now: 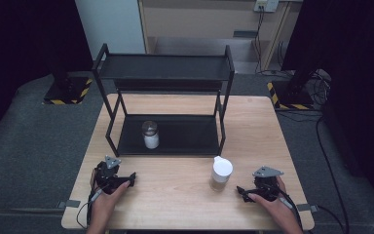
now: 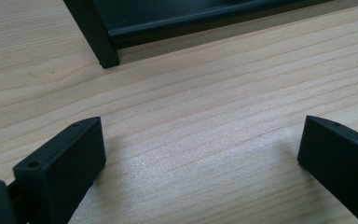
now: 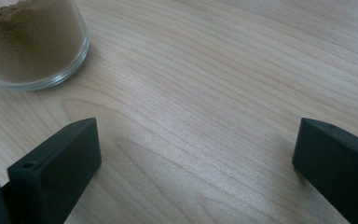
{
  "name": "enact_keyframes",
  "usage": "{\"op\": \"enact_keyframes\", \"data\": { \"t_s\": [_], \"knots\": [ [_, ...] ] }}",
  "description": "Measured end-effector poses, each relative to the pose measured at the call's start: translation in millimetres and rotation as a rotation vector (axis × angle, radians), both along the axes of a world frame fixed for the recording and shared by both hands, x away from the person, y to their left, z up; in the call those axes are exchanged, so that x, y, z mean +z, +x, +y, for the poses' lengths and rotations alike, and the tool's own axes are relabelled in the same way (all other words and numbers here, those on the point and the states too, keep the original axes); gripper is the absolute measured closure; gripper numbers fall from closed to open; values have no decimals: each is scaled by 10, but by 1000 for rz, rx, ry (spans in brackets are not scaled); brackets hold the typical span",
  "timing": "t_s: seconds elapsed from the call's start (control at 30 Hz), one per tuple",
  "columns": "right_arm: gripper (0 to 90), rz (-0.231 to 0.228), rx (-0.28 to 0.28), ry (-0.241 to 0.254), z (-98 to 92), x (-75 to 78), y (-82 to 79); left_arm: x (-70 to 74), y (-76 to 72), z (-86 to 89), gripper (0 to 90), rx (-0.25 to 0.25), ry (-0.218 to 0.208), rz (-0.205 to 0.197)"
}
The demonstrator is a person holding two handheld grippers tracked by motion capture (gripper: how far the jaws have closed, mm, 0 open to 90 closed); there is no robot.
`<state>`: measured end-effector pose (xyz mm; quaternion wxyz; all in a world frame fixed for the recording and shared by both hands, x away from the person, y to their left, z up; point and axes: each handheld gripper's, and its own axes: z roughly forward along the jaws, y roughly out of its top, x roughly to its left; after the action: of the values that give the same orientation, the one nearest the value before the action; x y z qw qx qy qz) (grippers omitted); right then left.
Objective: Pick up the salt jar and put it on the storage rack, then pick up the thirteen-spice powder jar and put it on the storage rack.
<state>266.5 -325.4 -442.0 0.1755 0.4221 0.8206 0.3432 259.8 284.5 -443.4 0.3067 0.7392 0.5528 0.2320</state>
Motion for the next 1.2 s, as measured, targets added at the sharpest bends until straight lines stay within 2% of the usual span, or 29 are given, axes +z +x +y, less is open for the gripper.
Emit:
{"op": "enact_keyframes", "data": {
  "t_s": [0.4,0.57,0.73,1.2],
  "knots": [
    [17,-1,-1,2,-7,-2,-16,-1,-6,1,0,-1,-1,0],
    [59,3,2,11,-46,9,-26,-1,-10,0,0,-1,-1,0],
    [74,24,30,36,-122,40,1,0,-9,1,0,-2,-2,0],
    [80,29,112,14,-116,201,20,0,-15,1,0,-3,-2,0]
  ]
}}
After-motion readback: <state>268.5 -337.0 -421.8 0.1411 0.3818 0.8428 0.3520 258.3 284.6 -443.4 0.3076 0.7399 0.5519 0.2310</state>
